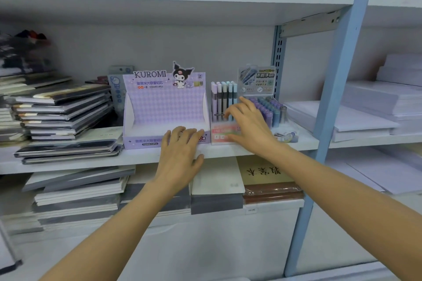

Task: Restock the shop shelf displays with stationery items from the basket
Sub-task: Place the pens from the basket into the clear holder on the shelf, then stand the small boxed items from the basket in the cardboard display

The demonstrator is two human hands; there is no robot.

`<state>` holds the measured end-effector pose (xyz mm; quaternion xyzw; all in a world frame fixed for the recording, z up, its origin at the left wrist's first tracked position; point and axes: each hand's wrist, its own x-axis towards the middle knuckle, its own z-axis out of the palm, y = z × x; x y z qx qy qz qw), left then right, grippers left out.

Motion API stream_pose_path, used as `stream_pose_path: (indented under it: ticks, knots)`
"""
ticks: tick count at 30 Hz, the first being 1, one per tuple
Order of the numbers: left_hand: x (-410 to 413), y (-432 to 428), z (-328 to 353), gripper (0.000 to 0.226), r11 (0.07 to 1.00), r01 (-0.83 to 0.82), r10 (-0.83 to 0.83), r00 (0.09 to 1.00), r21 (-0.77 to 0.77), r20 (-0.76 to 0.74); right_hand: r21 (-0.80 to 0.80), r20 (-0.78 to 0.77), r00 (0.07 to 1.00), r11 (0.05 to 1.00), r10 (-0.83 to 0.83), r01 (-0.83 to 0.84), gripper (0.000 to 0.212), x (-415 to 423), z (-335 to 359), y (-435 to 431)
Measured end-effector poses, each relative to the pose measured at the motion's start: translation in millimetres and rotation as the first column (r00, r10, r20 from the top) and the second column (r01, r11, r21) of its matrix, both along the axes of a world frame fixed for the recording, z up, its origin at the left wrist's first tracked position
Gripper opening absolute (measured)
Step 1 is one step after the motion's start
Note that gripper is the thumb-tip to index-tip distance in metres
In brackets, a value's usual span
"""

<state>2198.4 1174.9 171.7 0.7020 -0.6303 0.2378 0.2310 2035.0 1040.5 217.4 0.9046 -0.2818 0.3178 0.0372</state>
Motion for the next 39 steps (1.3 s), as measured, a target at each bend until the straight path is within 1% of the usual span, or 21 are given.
stream_pose_path:
  ticks: [2, 3, 5, 6, 7, 8, 9, 11, 13, 14, 16, 17, 19, 21, 22, 24, 27, 30, 32, 36, 39]
  knots:
    - [-2, 4, -2, 0.054, 0.999, 0.013, -0.013, 1.000, -0.044, -0.013, -0.031, 0.034, 0.999, 0.999, -0.009, 0.010, 0.065, 0, -4, 6]
    - [-3, 8, -6, 0.052, 0.995, 0.021, -0.023, 1.000, -0.098, -0.020, -0.079, 0.088, 0.996, 0.997, 0.017, -0.010, 0.067, 0, -8, 12]
    - [-2, 17, -23, 0.047, 0.964, 0.046, -0.062, 0.997, -0.262, -0.053, -0.206, 0.210, 0.963, 0.970, 0.170, -0.126, 0.056, -1, -23, 30]
    - [-1, 23, -39, 0.045, 0.940, 0.053, -0.081, 0.994, -0.336, -0.071, -0.245, 0.246, 0.931, 0.947, 0.268, -0.208, 0.047, 0, -36, 40]
    - [0, 30, -58, 0.043, 0.924, 0.050, -0.089, 0.992, -0.379, -0.088, -0.247, 0.257, 0.899, 0.924, 0.354, -0.293, 0.038, 1, -53, 50]
    - [2, 36, -82, 0.040, 0.922, 0.040, -0.088, 0.990, -0.384, -0.109, -0.202, 0.247, 0.875, 0.905, 0.416, -0.374, 0.031, 4, -73, 60]
    - [3, 43, -107, 0.036, 0.934, 0.025, -0.080, 0.987, -0.356, -0.140, -0.104, 0.225, 0.863, 0.892, 0.452, -0.440, 0.026, 6, -95, 68]
    - [5, 58, -163, 0.032, 0.973, 0.003, -0.053, 0.975, -0.229, -0.215, 0.171, 0.159, 0.874, 0.859, 0.460, -0.483, 0.022, 13, -145, 81]
    - [7, 74, -217, 0.030, 0.999, -0.009, -0.007, 0.953, -0.053, -0.301, 0.430, 0.062, 0.903, 0.805, 0.425, -0.408, 0.020, 18, -200, 87]
    - [8, 83, -244, 0.029, 0.999, -0.009, 0.023, 0.939, 0.043, -0.343, 0.529, 0.011, 0.911, 0.770, 0.413, -0.356, 0.020, 20, -227, 88]
    - [9, 100, -291, 0.034, 0.963, -0.009, 0.121, 0.908, 0.270, -0.401, 0.666, -0.100, 0.910, 0.706, 0.403, -0.240, 0.021, 21, -280, 89]
    - [9, 108, -312, 0.036, 0.920, -0.016, 0.193, 0.887, 0.391, -0.419, 0.720, -0.153, 0.904, 0.672, 0.399, -0.175, 0.022, 21, -305, 91]
    - [11, 121, -349, 0.046, 0.798, -0.033, 0.340, 0.849, 0.602, -0.404, 0.817, -0.215, 0.906, 0.576, 0.365, -0.038, 0.024, 17, -352, 97]
    - [14, 133, -378, 0.056, 0.684, -0.023, 0.431, 0.819, 0.729, -0.378, 0.873, -0.268, 0.909, 0.478, 0.318, 0.090, 0.029, 14, -394, 106]
    - [15, 138, -388, 0.058, 0.646, -0.010, 0.464, 0.799, 0.764, -0.383, 0.886, -0.304, 0.902, 0.439, 0.308, 0.149, 0.034, 14, -412, 113]
    - [15, 145, -404, 0.060, 0.619, 0.014, 0.487, 0.777, 0.785, -0.398, 0.903, -0.349, 0.885, 0.361, 0.307, 0.231, 0.046, 18, -443, 125]
    - [12, 150, -418, 0.058, 0.652, -0.002, 0.510, 0.741, 0.758, -0.436, 0.917, -0.353, 0.898, 0.288, 0.263, 0.277, 0.062, 32, -473, 140]
    - [8, 150, -425, 0.057, 0.700, -0.012, 0.514, 0.703, 0.714, -0.492, 0.906, -0.362, 0.916, 0.297, 0.172, 0.302, 0.068, 46, -490, 151]
    - [7, 152, -428, 0.056, 0.719, -0.021, 0.509, 0.697, 0.695, -0.506, 0.902, -0.355, 0.930, 0.294, 0.091, 0.315, 0.073, 53, -498, 158]
    - [10, 155, -430, 0.053, 0.756, -0.027, 0.489, 0.688, 0.654, -0.536, 0.915, -0.316, 0.944, 0.233, -0.092, 0.329, 0.078, 62, -506, 164]
    - [11, 154, -429, 0.051, 0.774, -0.026, 0.485, 0.667, 0.633, -0.566, 0.929, -0.300, 0.945, 0.185, -0.129, 0.320, 0.076, 63, -507, 158]
